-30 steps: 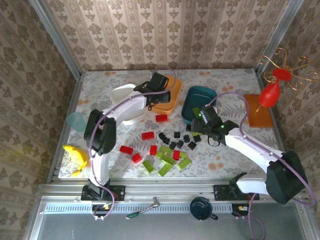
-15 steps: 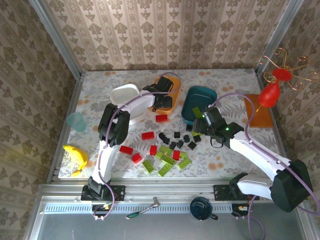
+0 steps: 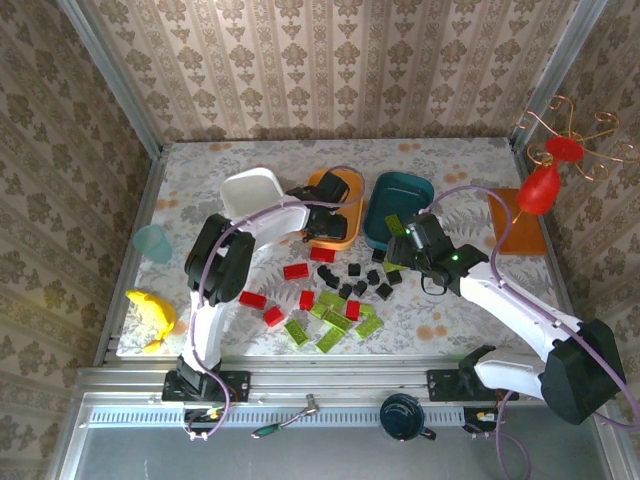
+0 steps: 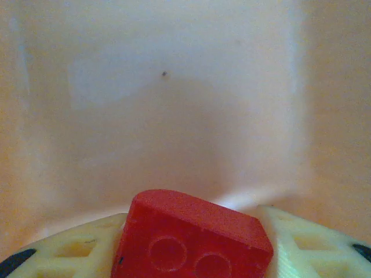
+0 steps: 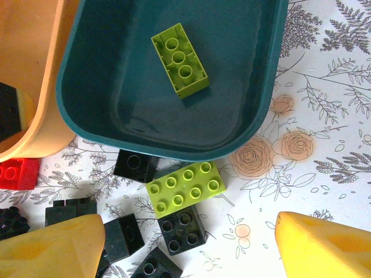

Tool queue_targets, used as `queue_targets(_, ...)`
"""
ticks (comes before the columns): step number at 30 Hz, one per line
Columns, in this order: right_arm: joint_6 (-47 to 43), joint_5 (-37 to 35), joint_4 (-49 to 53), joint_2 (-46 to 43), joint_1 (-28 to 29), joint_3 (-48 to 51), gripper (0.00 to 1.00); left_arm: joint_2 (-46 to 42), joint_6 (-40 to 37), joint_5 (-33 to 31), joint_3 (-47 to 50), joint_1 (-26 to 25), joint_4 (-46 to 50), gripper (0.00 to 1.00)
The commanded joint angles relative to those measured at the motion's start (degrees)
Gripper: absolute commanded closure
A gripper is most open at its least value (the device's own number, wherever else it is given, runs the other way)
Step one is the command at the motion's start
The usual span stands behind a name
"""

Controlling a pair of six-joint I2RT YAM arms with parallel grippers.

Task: Sort the legos into containers by color
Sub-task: Move the container to the top-center of the table, then place the lego in the container.

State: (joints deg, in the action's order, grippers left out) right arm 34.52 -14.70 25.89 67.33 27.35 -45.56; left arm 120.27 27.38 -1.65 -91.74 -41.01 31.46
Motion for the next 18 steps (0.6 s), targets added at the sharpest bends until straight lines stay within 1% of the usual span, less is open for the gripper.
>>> queue_targets(1,0.81,-1.01,0.13,0.12,-0.28,0.65,0.21,-0.46,0.43,1.09,-2.64,-0.03,-0.10,0.65)
queue_targets(3,0.90,-1.03,0.13,0.31,-0.28,0.73,0.21,1.71,0.33,1.34,-5.05,0.01,0.58,0.61)
queue_targets(6,0.99,-0.78,0.56,0.26,-0.28,0.82,0.21,3.89,0.15,0.87,-8.12,0.06,1.30,0.44)
queue_targets(8,0.91,-0.27,0.59,-0.24,-0.27,1.16,0.21,3.57,0.22,0.51,-9.14,0.28,1.04,0.39)
queue_targets(10,0.68,-0.14,0.31,-1.16,-0.28,1.82,0.21,1.34,0.60,0.77,-8.26,0.47,-0.53,0.36)
queue_targets(12,0.39,0.00,0.13,-1.91,-0.28,2.30,0.21,-2.37,1.01,0.83,-5.99,0.53,-3.35,0.31)
queue_targets(13,0.29,0.10,0.12,-2.09,-0.28,2.41,0.20,-4.38,1.06,0.61,-4.67,0.46,-4.69,0.23)
queue_targets(14,0.20,0.11,0.26,-2.06,-0.26,2.36,0.20,-6.33,1.08,0.29,-3.70,0.32,-5.26,0.10)
queue_targets(16,0.02,0.41,0.39,-1.86,-0.28,2.23,0.20,-9.06,0.96,0.08,-2.13,0.32,-5.27,0.00)
queue_targets(18,0.02,0.63,0.30,-1.86,-0.28,2.34,0.20,-12.44,1.42,0.56,0.87,0.18,-6.56,0.00)
